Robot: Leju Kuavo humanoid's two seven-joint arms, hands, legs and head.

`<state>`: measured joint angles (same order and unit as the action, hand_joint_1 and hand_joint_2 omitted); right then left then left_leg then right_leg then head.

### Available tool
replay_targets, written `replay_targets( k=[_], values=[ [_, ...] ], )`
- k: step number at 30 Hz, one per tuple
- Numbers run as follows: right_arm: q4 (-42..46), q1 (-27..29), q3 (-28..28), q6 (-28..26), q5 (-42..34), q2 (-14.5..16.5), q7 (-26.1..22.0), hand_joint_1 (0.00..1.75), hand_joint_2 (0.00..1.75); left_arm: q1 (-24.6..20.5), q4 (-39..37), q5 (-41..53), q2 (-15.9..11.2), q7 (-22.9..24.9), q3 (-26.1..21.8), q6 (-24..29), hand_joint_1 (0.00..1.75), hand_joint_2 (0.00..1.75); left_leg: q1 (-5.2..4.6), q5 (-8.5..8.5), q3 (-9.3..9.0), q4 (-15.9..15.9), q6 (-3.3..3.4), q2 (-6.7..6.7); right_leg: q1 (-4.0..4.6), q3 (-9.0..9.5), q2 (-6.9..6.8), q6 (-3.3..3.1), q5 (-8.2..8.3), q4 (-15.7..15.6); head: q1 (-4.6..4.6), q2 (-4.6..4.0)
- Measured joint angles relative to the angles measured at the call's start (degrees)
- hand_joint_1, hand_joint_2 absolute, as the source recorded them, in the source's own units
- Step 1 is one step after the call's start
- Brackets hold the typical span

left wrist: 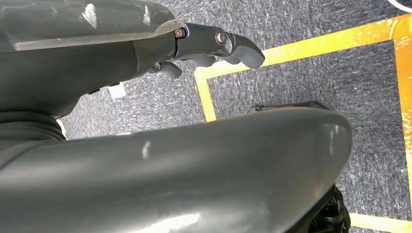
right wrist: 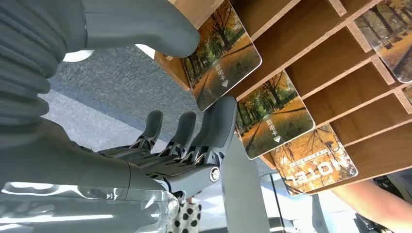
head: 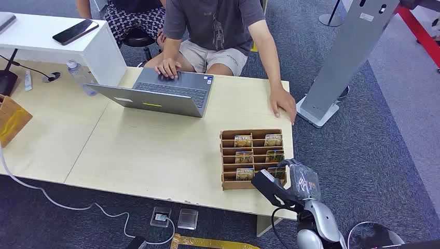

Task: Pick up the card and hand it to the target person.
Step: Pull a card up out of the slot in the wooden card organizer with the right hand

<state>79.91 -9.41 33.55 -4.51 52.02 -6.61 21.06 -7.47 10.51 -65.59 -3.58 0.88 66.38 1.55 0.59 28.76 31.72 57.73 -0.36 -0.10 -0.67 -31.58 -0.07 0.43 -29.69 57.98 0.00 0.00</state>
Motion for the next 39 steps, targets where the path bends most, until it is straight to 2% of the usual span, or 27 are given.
replay_targets(
  k=[20, 28, 32, 35, 39],
  values=[
    [-0.3, -0.1, 0.3, 0.1, -0.2, 0.1, -0.3, 0.86, 1.75, 0.5, 0.0, -0.5, 0.3, -0.1, -0.5, 0.2, 0.00, 0.00, -0.01, -0.10, -0.12, -0.2, 0.00, 0.05, 0.00, 0.09, 0.04, -0.03, 0.11, -0.2, 0.00, 0.00],
    [-0.1, -0.2, 0.4, 0.2, -0.2, 0.0, -0.2, 1.03, 1.75, 0.3, 0.0, -0.3, 0.3, -0.2, -0.4, 0.2, 0.00, 0.00, -0.01, -0.05, -0.06, -0.1, -0.01, 0.03, 0.00, 0.04, 0.03, -0.02, 0.05, -0.1, 0.00, 0.00],
    [0.1, -0.1, 0.4, 0.1, -0.4, -0.2, -0.1, 1.23, 1.75, 0.1, 0.0, -0.1, 0.3, -0.1, -0.2, 0.2, 0.00, 0.00, -0.01, 0.00, 0.01, 0.0, 0.00, -0.03, -0.01, -0.01, -0.02, 0.00, -0.01, 0.0, 0.00, 0.00],
    [0.0, 0.0, 0.4, 0.0, -0.5, -0.1, -0.1, 1.32, 1.75, 0.1, 0.0, -0.2, 0.3, 0.0, -0.3, 0.2, 0.00, 0.00, -0.01, 0.01, 0.03, 0.0, -0.01, -0.05, -0.01, -0.02, -0.05, 0.00, -0.03, 0.0, 0.00, 0.00],
    [-0.7, -0.4, 0.6, 0.0, -0.6, 0.2, -0.3, 1.35, 1.75, 0.4, 0.0, -0.5, 0.2, -0.1, -0.7, 0.3, 0.00, 0.00, 0.00, 0.02, 0.02, 0.0, -0.01, -0.03, 0.00, -0.03, -0.03, 0.01, -0.03, 0.1, 0.00, 0.00]
  ],
)
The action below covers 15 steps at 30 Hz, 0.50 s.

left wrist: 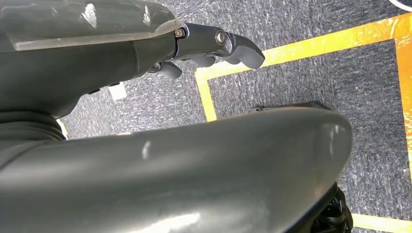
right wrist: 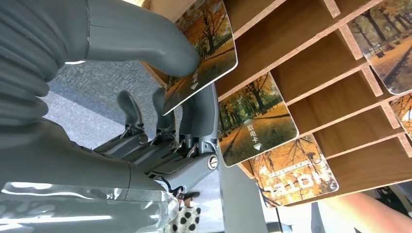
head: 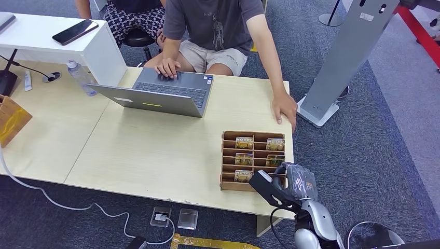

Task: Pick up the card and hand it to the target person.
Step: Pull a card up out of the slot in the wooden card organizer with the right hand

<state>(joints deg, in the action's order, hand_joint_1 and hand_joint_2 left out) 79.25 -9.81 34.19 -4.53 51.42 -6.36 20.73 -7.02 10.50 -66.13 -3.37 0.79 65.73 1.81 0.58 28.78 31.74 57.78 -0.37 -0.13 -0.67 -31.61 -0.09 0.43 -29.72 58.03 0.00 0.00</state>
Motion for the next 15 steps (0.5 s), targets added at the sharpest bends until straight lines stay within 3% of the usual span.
replay_targets(
  k=[15],
  values=[
    [0.7, -0.2, 0.1, -0.8, 0.1, 0.0, -0.7, 1.36, 1.75, 0.2, 0.0, -0.2, -0.1, -0.4, -0.3, 1.0, 0.00, 0.00, 0.00, 0.03, 0.02, 0.0, 0.00, 0.03, 0.00, -0.03, 0.04, 0.01, -0.02, 0.0, 0.00, 0.00]
  ],
)
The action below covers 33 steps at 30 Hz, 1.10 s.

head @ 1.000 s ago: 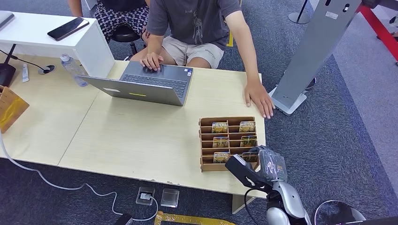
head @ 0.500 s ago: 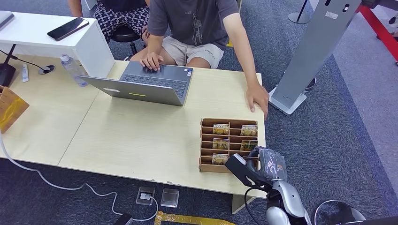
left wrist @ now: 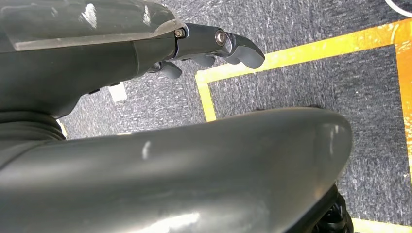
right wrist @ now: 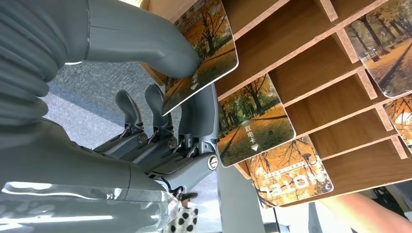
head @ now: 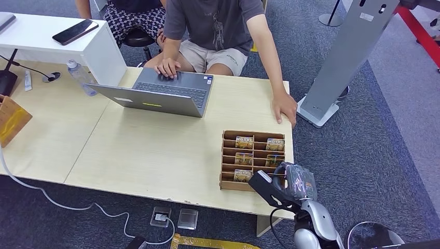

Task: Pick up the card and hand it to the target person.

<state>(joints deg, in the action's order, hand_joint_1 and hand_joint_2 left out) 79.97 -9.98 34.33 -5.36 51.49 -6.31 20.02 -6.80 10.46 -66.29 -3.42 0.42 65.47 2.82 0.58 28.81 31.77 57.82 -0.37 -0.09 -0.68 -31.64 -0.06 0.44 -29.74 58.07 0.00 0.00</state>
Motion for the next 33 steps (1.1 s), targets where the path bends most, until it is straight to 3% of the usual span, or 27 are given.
replay_targets(
  k=[14, 28, 33],
  values=[
    [18.8, 3.0, -3.2, -3.5, 0.9, -2.5, -3.5, 1.36, 1.75, 0.2, 0.0, -0.7, 0.3, -0.2, -0.6, 0.1, 0.00, 0.00, -0.03, 0.02, 0.08, 0.1, 0.01, -0.08, -0.03, -0.08, -0.08, 0.01, -0.06, 0.1, 0.00, 0.00],
    [17.3, 3.1, -3.2, -1.8, 0.6, -2.0, -3.3, 1.36, 1.75, 0.1, -0.1, -0.4, 0.1, -0.4, -0.3, -0.3, 0.00, 0.00, -0.01, -0.01, 0.00, 0.0, 0.00, -0.07, -0.01, 0.00, -0.08, 0.00, -0.02, 0.0, 0.00, 0.00],
    [12.6, 1.0, -2.5, -1.8, -0.9, -0.6, -5.3, 1.36, 1.75, 0.1, 0.0, 0.1, -0.1, -0.3, 0.3, -0.5, 0.00, 0.00, 0.00, -0.02, -0.02, 0.0, 0.01, -0.04, 0.00, 0.02, -0.04, 0.00, 0.01, 0.0, 0.00, 0.00]
  ],
)
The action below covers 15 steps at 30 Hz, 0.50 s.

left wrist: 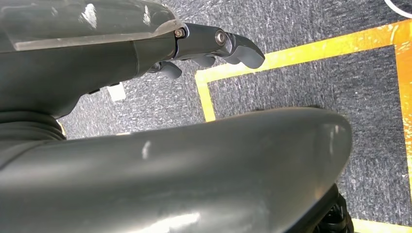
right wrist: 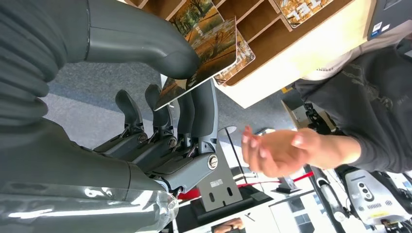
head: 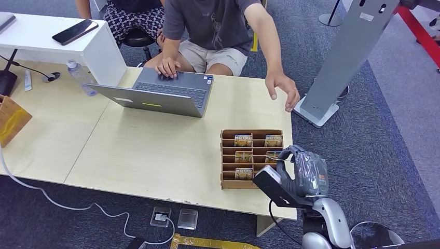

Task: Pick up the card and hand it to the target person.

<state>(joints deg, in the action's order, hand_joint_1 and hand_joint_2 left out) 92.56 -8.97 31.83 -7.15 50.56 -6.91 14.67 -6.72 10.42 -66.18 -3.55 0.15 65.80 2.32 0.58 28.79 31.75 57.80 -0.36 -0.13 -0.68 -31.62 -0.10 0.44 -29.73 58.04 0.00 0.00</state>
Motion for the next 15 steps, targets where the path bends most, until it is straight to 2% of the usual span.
replay_targets(
  k=[5, 7, 11, 15],
  values=[
    [-16.6, -11.8, 2.5, -3.9, 2.0, 4.9, -4.1, 1.36, 1.75, -1.7, 0.2, 2.0, 0.1, 1.0, 2.2, -0.8, 0.00, 0.00, 0.00, -0.04, -0.02, 0.0, -0.01, 0.29, 0.00, -0.06, 0.29, -0.02, 0.13, 0.0, 0.00, 0.00],
    [-21.6, -16.8, 3.4, -5.3, 3.2, 6.4, -4.2, 1.36, 1.75, -2.6, 0.2, 2.8, 0.4, 1.5, 3.0, -1.0, 0.00, 0.00, 0.00, -0.05, 0.01, 0.0, -0.02, 0.37, 0.00, -0.11, 0.37, -0.02, 0.16, 0.0, 0.00, 0.00],
    [-23.1, -22.6, 4.3, -6.2, 3.4, 7.7, -3.6, 1.36, 1.75, -3.2, 0.1, 3.4, 0.6, 2.2, 3.5, -1.4, 0.00, 0.00, -0.01, -0.09, 0.02, 0.0, -0.03, 0.35, -0.01, -0.13, 0.35, -0.02, 0.17, 0.1, 0.00, 0.00],
    [-24.6, -26.8, 4.9, -4.9, 3.4, 8.1, -2.5, 1.36, 1.75, -3.0, 0.1, 4.0, 0.6, 3.1, 4.1, -1.6, 0.00, 0.00, -0.03, -0.06, 0.02, 0.0, -0.01, 0.32, -0.03, -0.11, 0.33, 0.01, 0.12, 0.1, 0.00, 0.00]
  ],
)
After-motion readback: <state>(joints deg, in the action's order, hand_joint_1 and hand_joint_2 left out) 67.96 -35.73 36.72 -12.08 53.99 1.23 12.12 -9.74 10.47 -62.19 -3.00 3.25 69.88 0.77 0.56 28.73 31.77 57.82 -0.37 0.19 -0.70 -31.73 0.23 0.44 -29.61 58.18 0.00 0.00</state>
